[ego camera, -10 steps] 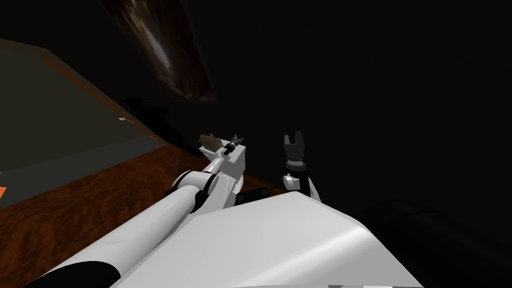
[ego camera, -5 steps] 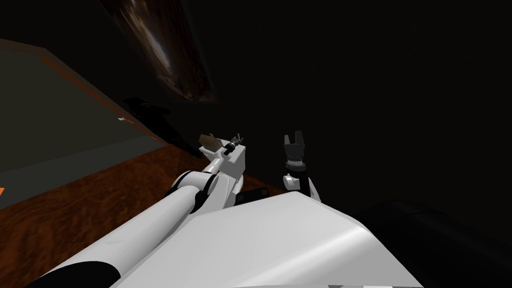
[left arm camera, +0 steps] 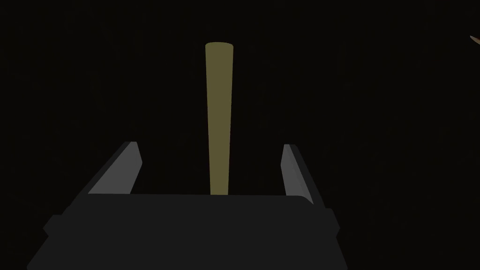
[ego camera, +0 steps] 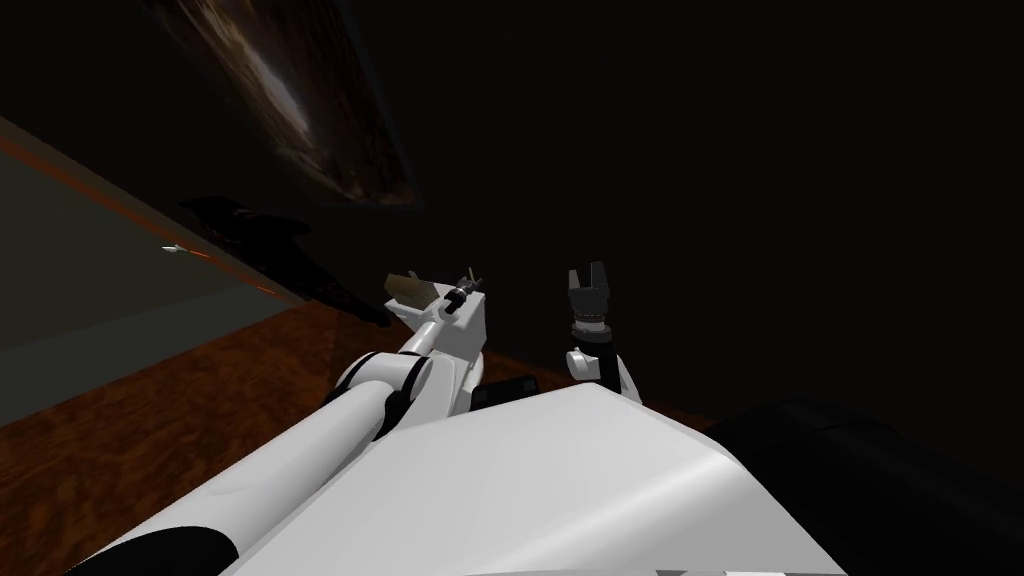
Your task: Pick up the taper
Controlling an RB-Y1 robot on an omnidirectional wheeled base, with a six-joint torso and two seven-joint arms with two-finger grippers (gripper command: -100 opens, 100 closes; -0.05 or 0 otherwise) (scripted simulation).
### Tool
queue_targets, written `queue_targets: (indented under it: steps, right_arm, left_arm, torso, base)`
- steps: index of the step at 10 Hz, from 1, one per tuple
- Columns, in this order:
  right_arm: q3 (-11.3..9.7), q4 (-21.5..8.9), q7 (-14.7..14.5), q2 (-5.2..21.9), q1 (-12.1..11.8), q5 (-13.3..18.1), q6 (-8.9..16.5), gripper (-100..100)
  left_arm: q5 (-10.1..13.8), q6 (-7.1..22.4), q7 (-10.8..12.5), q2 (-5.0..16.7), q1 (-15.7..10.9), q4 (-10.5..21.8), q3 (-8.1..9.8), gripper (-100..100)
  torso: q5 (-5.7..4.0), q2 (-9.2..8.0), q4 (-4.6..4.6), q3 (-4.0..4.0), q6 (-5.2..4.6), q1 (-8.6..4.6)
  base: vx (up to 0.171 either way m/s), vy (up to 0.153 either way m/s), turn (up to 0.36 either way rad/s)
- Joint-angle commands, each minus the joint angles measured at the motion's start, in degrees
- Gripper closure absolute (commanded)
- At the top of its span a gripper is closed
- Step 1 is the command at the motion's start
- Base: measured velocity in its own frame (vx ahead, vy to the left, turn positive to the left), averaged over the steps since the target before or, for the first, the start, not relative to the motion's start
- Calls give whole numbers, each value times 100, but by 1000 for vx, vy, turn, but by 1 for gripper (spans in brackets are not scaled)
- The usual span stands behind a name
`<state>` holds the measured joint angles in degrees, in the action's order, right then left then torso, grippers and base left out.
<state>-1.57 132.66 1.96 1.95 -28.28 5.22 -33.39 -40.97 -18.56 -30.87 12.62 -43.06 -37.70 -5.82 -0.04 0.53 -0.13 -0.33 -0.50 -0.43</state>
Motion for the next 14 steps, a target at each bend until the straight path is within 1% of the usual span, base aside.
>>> queue_targets:
  steps: [1,2,3,4,5,6,7,8,9,11,12,13,14]
  right_arm:
    - [0,0,0,0,0,0,0,0]
    - [0,0,0,0,1,0,0,0]
    - [0,0,0,0,0,0,0,0]
    - [0,0,0,0,1,0,0,0]
    - [0,0,0,0,0,0,0,0]
    - [0,0,0,1,1,0,0,0]
    - [0,0,0,0,-1,0,0,0]
    - [0,0,0,1,0,0,0,0]
    - [0,0,0,0,-1,0,0,0]
    - [0,0,0,0,-1,0,0,0]
    - [0,0,0,0,-1,0,0,0]
    - [0,0,0,0,0,0,0,0]
    - [1,0,0,1,-1,0,0,0]
  left_arm:
    - [-286,286,286,105,195,-286,96,-100]
    - [-309,287,366,105,195,-399,96,-100]
    - [-555,548,610,184,421,-644,158,-100]
    - [-579,548,661,184,421,-706,158,-100]
    - [-813,754,855,263,646,-892,221,-100]
    - [-850,810,957,263,646,-1029,221,-100]
    - [-1084,1071,1229,341,871,-1284,283,-100]
    - [-1121,1071,1252,341,871,-1450,283,-100]
    - [-1356,1328,1506,420,1096,-1607,346,-100]
    - [-1392,1332,1547,420,1096,-1800,346,-100]
    - [-1663,1593,1810,498,1321,-2003,408,-100]
    - [-1663,1593,1843,498,1321,-2151,408,-100]
    - [-1923,1827,2057,577,1546,-2350,471,-100]
  torso:
    - [0,0,0,0,0,0]
    - [0,8,0,-4,-6,2]
    - [-1,15,1,-7,-4,-4]
    - [0,24,-2,-13,-8,5]
    - [0,26,-4,-15,-5,1]
    - [1,40,-7,-22,-10,9]
    - [0,46,-5,-25,-6,0]
    - [1,52,-6,-28,-11,8]
    - [-2,55,4,-25,-10,0]
    - [-2,74,0,-36,-9,5]
    - [-5,87,-2,-43,-9,-9]
    - [-2,91,-4,-46,-13,6]
    - [0,92,-4,-47,-10,11]
  base:
    - [-17,52,-268]
    - [-31,46,-154]
    - [-13,67,-307]
    - [-48,51,-168]
    - [-2,72,-365]
    - [-17,48,-155]
    - [-4,68,-308]
    - [-36,51,-169]
    - [-13,71,-282]
    - [-23,25,-84]
    - [2,49,-282]
    - [-4,74,-181]
    - [-24,61,-311]
